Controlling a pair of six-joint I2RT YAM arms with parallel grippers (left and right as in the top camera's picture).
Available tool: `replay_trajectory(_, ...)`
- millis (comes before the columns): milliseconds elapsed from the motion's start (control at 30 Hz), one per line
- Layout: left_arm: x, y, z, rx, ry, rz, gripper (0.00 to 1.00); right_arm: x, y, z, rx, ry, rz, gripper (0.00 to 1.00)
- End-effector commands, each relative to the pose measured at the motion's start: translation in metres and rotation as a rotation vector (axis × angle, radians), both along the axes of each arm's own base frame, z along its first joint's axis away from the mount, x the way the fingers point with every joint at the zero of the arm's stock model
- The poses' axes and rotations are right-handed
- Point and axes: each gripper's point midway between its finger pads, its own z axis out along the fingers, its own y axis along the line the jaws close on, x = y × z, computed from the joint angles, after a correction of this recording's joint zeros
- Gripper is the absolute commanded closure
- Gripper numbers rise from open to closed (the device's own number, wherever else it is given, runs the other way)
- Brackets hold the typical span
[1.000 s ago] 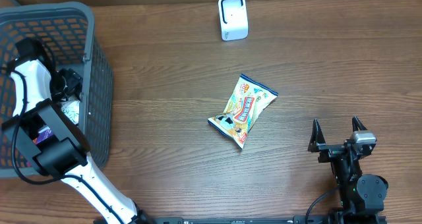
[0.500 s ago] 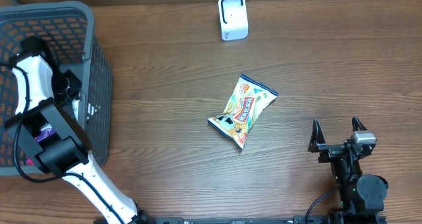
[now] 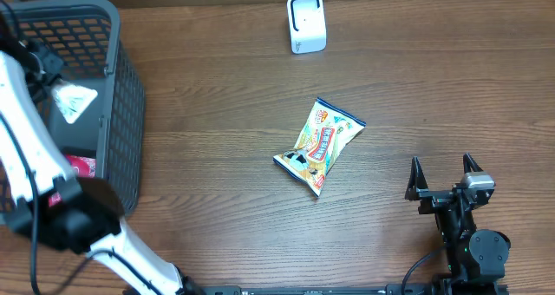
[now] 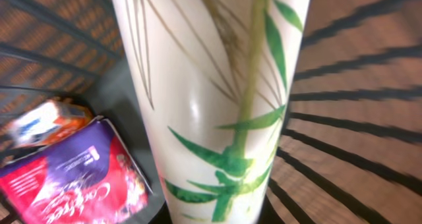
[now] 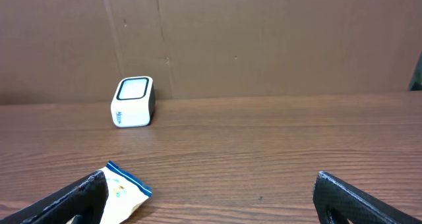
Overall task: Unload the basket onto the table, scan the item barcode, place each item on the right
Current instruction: 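Reach into the basket and grasp the white bamboo-print tube, then carry the white tube to the table beside the snack bag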
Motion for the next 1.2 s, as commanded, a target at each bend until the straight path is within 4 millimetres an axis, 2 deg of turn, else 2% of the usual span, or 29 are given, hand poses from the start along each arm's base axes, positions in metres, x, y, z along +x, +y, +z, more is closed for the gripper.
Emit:
replay_trajectory(0,-0.019,-0.060,0.098,-0.029,-0.262,-0.165,0.96,0.000,0.000,-0.003,0.004,0.000,0.003,0.00)
replay_trajectory(33,-0.028,-0.087,0.110,-0.080,-0.293,-0.229,0.96,0.000,0.000,-0.003,0.004,0.000,0.003,0.00)
replay_trajectory(67,-0.031,-0.095,0.113,-0.093,-0.295,-0.244,0.96,0.000,0.000,-0.003,0.004,0.000,0.003,0.00)
replay_trajectory(100,-0.038,-0.117,0.118,-0.121,-0.295,-0.289,0.96,0.000,0.000,-0.003,0.004,0.000,0.003,0.00)
replay_trajectory(167,-0.043,-0.143,0.121,-0.133,-0.281,-0.373,0.96,0.000,0.000,-0.003,0.004,0.000,0.003,0.00)
replay_trajectory(233,-0.048,-0.181,0.119,-0.143,-0.245,-0.489,0.95,0.000,0.000,-0.003,0.004,0.000,0.003,0.00)
replay_trajectory(267,-0.050,-0.207,0.116,-0.159,-0.219,-0.564,0.96,0.000,0.000,-0.003,0.004,0.000,0.003,0.00)
replay_trajectory(367,-0.054,-0.269,0.102,-0.190,-0.150,-0.734,0.96,0.000,0.000,-0.003,0.004,0.000,0.003,0.00)
replay_trajectory(433,-0.058,-0.299,0.089,-0.194,-0.095,-0.817,0.96,0.000,0.000,-0.003,0.004,0.000,0.003,0.00)
replay_trajectory(500,-0.064,-0.327,0.065,-0.176,-0.005,-0.882,0.96,0.000,0.000,-0.003,0.004,0.000,0.003,0.00)
replay_trajectory(667,-0.067,-0.361,0.007,-0.105,0.139,-0.889,0.96,0.000,0.000,-0.003,0.004,0.000,0.003,0.00)
replay_trajectory(767,-0.053,-0.388,-0.047,-0.028,0.153,-0.941,0.96,0.000,0.000,-0.003,0.004,0.000,0.003,0.00)
replay_trajectory(900,-0.028,-0.392,-0.099,0.126,0.112,-0.932,0.96,0.000,0.000,-0.003,0.004,0.000,0.003,0.00)
replay_trajectory(933,-0.023,-0.392,-0.108,0.146,0.096,-0.927,0.96,0.000,0.000,-0.003,0.004,0.000,0.003,0.00)
replay_trajectory(1000,-0.014,-0.395,-0.140,0.156,0.079,-0.920,0.96,0.000,0.000,-0.003,0.004,0.000,0.003,0.00)
replay_trajectory(1033,-0.013,-0.395,-0.146,0.156,0.080,-0.920,0.96,0.000,0.000,-0.003,0.004,0.000,0.003,0.00)
replay_trajectory(1100,-0.013,-0.398,-0.173,0.140,0.099,-0.928,0.96,0.000,0.000,-0.003,0.004,0.000,0.003,0.00)
replay_trajectory(1167,-0.017,-0.410,-0.194,0.075,0.123,-0.956,0.96,0.000,0.000,-0.003,0.004,0.000,0.003,0.00)
